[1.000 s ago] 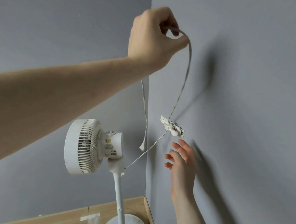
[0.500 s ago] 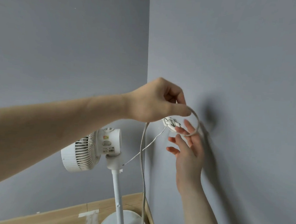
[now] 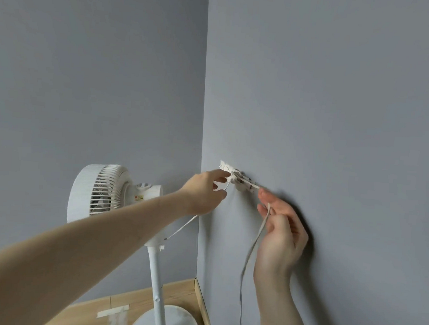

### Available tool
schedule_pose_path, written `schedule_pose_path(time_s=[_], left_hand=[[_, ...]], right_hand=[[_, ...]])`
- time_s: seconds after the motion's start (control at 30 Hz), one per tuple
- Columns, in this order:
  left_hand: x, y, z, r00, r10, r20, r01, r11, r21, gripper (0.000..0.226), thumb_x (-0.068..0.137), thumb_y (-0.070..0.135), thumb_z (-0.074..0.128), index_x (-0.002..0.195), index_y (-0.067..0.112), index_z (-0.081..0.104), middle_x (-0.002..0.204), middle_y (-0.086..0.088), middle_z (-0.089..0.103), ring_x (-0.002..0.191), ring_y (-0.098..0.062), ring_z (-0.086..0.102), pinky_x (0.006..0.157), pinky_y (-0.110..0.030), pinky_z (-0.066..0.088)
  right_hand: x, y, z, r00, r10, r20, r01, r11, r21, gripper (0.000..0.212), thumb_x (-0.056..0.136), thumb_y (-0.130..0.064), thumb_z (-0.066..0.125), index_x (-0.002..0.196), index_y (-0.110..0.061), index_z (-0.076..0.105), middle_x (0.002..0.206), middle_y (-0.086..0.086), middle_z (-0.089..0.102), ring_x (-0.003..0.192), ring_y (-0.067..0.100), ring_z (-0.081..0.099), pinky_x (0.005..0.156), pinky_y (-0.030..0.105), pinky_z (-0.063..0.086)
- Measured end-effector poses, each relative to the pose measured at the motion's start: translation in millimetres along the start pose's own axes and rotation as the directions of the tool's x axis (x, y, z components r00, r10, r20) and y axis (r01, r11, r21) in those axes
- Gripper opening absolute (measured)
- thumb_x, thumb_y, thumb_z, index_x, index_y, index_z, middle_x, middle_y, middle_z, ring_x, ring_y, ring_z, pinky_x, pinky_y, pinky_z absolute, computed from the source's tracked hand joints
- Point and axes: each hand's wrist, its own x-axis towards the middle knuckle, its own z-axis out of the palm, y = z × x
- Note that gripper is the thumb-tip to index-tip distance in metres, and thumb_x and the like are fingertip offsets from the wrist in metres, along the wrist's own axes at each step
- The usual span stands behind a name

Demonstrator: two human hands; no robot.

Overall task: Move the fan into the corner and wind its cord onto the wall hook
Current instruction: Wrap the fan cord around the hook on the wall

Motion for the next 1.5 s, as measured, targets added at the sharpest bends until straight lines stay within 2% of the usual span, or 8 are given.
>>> schedule_pose_path(time_s=[0.17, 0.33, 0.53, 0.67, 0.77, 1.03, 1.23, 1.5], left_hand=[[16.0, -10.0, 29.3, 0.983, 0.079, -0.163, -0.08, 0.997, 0.005, 0.044, 0.096, 0.018, 0.052, 0.138, 0.031, 0.056, 0.135, 0.006, 0.064, 0.127, -0.016, 0.057, 0.106, -0.035, 0.046], [25.1, -15.1, 37.5, 0.958, 0.111, -0.264, -0.121, 0.992, -0.025, 0.044, 0.091, 0.018, 0.047, 0.128, 0.04, 0.058, 0.121, 0.011, 0.069, 0.107, -0.021, 0.065, 0.097, -0.038, 0.052], [27.6, -15.7, 54.7, 0.899, 0.113, -0.423, -0.197, 0.967, -0.16, 0.027, 0.091, 0.02, 0.071, 0.116, 0.031, 0.066, 0.123, 0.018, 0.066, 0.112, -0.002, 0.063, 0.103, -0.028, 0.049], [33.6, -14.7, 57.2, 0.867, 0.067, -0.494, -0.224, 0.938, -0.265, 0.018, 0.085, 0.025, 0.082, 0.101, 0.028, 0.074, 0.1, 0.02, 0.072, 0.099, 0.002, 0.067, 0.097, -0.022, 0.052], [32.4, -16.4, 57.7, 0.857, 0.126, -0.499, -0.254, 0.946, -0.199, 0.023, 0.088, 0.023, 0.078, 0.111, 0.028, 0.076, 0.109, 0.018, 0.074, 0.104, 0.001, 0.065, 0.101, -0.022, 0.049], [39.7, -27.9, 62.4, 0.789, 0.463, -0.405, -0.42, 0.886, 0.195, 0.041, 0.095, 0.022, 0.071, 0.134, 0.029, 0.066, 0.127, 0.015, 0.062, 0.115, -0.009, 0.054, 0.089, -0.025, 0.05], [45.4, -32.8, 59.8, 0.749, 0.521, -0.409, -0.46, 0.854, 0.244, 0.033, 0.093, 0.024, 0.074, 0.126, 0.027, 0.072, 0.119, 0.014, 0.065, 0.108, -0.011, 0.056, 0.084, -0.035, 0.055], [43.2, -34.0, 50.6, 0.786, 0.459, -0.414, -0.444, 0.885, 0.14, 0.033, 0.09, 0.014, 0.066, 0.122, 0.024, 0.068, 0.123, 0.012, 0.056, 0.117, -0.008, 0.055, 0.094, -0.022, 0.045]], right_hand=[[-6.8, 17.6, -8.6, 0.993, -0.117, 0.008, 0.115, 0.962, -0.248, 0.043, 0.091, 0.017, 0.05, 0.091, -0.015, 0.078, 0.107, -0.005, 0.077, 0.111, 0.006, 0.069, 0.093, 0.015, 0.05], [-15.2, 38.4, -20.2, 0.988, -0.151, 0.04, 0.152, 0.868, -0.473, 0.046, 0.088, 0.017, 0.051, 0.109, -0.014, 0.078, 0.122, -0.011, 0.072, 0.115, 0.004, 0.066, 0.088, 0.007, 0.047], [-24.1, 60.7, -27.4, 0.976, -0.126, 0.176, 0.21, 0.742, -0.637, 0.065, 0.085, 0.015, 0.05, 0.143, -0.014, 0.057, 0.148, -0.014, 0.052, 0.135, 0.004, 0.051, 0.109, 0.03, 0.047], [-29.0, 65.7, -24.7, 0.957, -0.193, 0.216, 0.289, 0.694, -0.659, 0.07, 0.084, 0.015, 0.051, 0.149, -0.012, 0.05, 0.158, -0.009, 0.041, 0.146, -0.003, 0.033, 0.112, 0.017, 0.037], [-31.3, 70.9, -23.9, 0.952, -0.189, 0.241, 0.304, 0.663, -0.684, 0.074, 0.084, 0.013, 0.054, 0.151, -0.017, 0.046, 0.162, -0.012, 0.033, 0.149, 0.0, 0.029, 0.111, 0.023, 0.042], [-36.1, 90.0, -23.4, 0.961, -0.002, 0.276, 0.234, 0.533, -0.813, 0.079, 0.074, -0.011, 0.055, 0.151, -0.025, 0.042, 0.163, -0.014, 0.022, 0.147, 0.009, 0.022, 0.112, 0.036, 0.033], [-31.9, 98.7, -16.4, 0.947, 0.25, 0.201, 0.074, 0.438, -0.896, 0.083, 0.08, -0.024, 0.056, 0.158, -0.025, 0.026, 0.162, -0.013, 0.018, 0.145, 0.012, 0.021, 0.115, 0.038, 0.029], [-8.3, 98.8, -2.7, 0.877, 0.454, 0.153, -0.209, 0.65, -0.731, 0.072, 0.091, -0.013, 0.058, 0.157, -0.02, 0.03, 0.163, -0.009, 0.03, 0.15, 0.007, 0.026, 0.121, 0.028, 0.025]])
